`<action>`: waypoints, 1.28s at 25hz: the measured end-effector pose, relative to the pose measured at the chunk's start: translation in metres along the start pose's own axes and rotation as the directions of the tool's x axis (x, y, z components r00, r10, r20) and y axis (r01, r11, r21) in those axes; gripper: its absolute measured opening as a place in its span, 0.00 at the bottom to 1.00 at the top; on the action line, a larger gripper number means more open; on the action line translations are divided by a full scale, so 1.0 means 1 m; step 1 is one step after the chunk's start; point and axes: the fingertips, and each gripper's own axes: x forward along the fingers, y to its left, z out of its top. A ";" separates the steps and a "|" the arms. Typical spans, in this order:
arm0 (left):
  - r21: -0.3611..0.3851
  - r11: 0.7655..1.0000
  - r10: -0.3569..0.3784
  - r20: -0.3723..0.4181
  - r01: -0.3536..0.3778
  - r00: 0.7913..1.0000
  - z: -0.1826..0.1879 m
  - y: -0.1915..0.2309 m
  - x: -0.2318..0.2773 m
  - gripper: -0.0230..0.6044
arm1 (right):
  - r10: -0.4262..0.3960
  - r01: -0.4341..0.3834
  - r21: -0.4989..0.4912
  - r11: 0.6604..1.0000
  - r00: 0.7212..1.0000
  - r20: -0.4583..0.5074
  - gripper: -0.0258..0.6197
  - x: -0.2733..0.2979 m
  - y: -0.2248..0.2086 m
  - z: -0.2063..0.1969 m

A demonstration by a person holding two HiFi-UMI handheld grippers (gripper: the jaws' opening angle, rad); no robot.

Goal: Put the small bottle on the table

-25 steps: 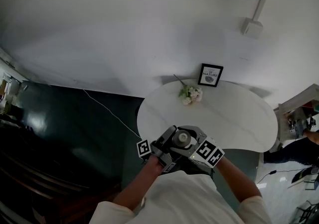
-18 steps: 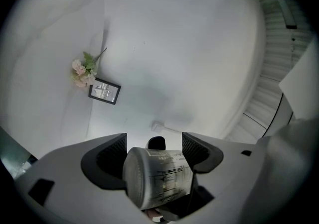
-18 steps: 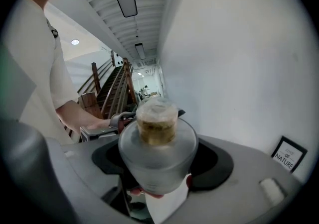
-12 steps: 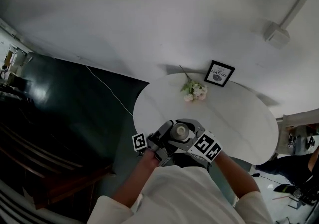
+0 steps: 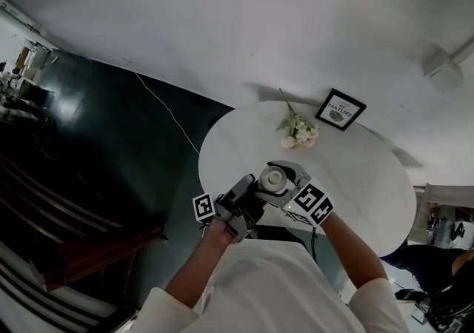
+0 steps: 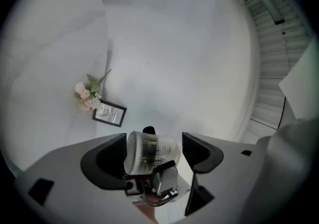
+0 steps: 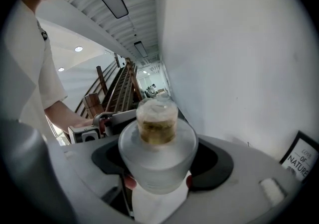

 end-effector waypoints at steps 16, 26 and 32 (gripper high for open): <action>-0.040 0.996 0.080 0.049 -0.078 0.996 0.067 0.028 -0.015 0.56 | -0.088 0.090 0.081 0.993 0.996 -0.029 0.58 0.066 -0.085 -0.026; -0.057 0.989 0.136 0.001 -0.135 0.991 0.103 0.056 -0.021 0.56 | -0.204 0.217 0.166 0.962 0.975 -0.088 0.58 0.119 -0.148 -0.079; -0.084 0.986 0.148 0.008 -0.146 0.989 0.119 0.067 -0.026 0.56 | -0.244 0.265 0.204 0.942 0.962 -0.125 0.58 0.144 -0.172 -0.107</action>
